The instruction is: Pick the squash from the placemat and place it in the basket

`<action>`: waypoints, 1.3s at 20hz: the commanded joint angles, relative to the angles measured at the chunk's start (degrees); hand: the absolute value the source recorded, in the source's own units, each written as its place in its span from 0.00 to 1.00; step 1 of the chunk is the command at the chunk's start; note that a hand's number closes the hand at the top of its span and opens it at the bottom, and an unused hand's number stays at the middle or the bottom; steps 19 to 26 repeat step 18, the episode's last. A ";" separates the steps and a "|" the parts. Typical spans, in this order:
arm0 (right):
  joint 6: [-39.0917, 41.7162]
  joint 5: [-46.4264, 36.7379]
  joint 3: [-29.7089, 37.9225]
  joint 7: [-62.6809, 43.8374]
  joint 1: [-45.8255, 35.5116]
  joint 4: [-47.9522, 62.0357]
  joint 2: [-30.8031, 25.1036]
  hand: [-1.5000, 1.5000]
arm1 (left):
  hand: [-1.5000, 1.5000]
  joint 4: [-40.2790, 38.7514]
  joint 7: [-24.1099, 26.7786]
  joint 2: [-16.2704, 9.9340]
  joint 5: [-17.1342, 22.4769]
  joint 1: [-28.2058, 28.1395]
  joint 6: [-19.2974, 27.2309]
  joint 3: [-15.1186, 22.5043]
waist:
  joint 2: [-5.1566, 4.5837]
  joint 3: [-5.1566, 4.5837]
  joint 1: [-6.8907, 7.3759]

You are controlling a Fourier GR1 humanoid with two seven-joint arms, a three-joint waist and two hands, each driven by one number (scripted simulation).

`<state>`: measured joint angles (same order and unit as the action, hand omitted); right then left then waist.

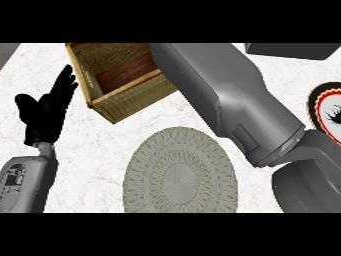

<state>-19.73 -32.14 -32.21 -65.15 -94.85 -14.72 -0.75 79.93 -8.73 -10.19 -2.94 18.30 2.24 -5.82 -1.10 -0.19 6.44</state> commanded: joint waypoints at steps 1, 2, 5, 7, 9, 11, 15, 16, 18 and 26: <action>-15.13 -0.74 1.74 -12.57 -1.35 0.22 0.71 0.00 | 0.50 -0.33 0.26 0.31 -0.26 -0.42 1.20 -0.61 | 0.46 0.04 -1.80; -16.63 -1.20 1.75 -13.45 -2.32 0.37 0.71 0.00 | 0.50 -0.28 -0.68 0.23 -0.32 0.69 1.16 -0.42 | 0.55 0.03 -1.86; -20.64 -0.79 3.21 -14.28 -2.33 -0.33 0.71 0.00 | 0.50 0.64 0.36 0.50 -0.66 -2.33 1.96 -0.68 | 1.46 0.08 -2.77; -24.33 -0.87 4.26 -15.41 -3.47 -0.33 0.71 0.00 | 0.50 -0.48 -0.05 -0.32 0.13 -2.24 0.94 -1.42 | 1.71 0.06 -3.63; -26.72 -0.40 5.31 -14.83 -1.78 -0.67 0.71 0.00 | 0.50 0.63 0.26 -0.41 0.15 -4.00 0.94 -1.53 | 2.19 0.14 -4.54; -28.92 -1.08 4.83 -14.01 -0.13 -1.51 0.71 0.00 | 0.50 0.23 0.68 -1.32 0.79 -4.48 0.24 -2.48 | 2.51 0.14 -5.73; -29.48 0.12 5.07 -12.77 2.69 -5.77 0.72 0.00 | 0.50 1.35 -0.06 -2.04 1.79 -5.26 0.07 -3.75 | 2.94 0.20 -6.71; -30.40 0.53 5.14 -12.16 3.88 -7.12 0.72 0.00 | 0.50 0.61 -0.04 -2.28 0.60 -6.04 0.64 -3.48 | 3.14 0.22 -7.22; -31.95 -0.30 2.95 -12.60 6.31 -9.18 0.72 0.00 | 0.50 2.19 -0.20 -2.38 1.50 -6.66 0.18 -3.85 | 3.11 0.17 -6.31; -31.95 -0.30 2.95 -12.60 6.31 -9.18 0.72 0.00 | 0.50 2.19 -0.20 -2.38 1.50 -6.66 0.18 -3.85 | 3.11 0.17 -6.31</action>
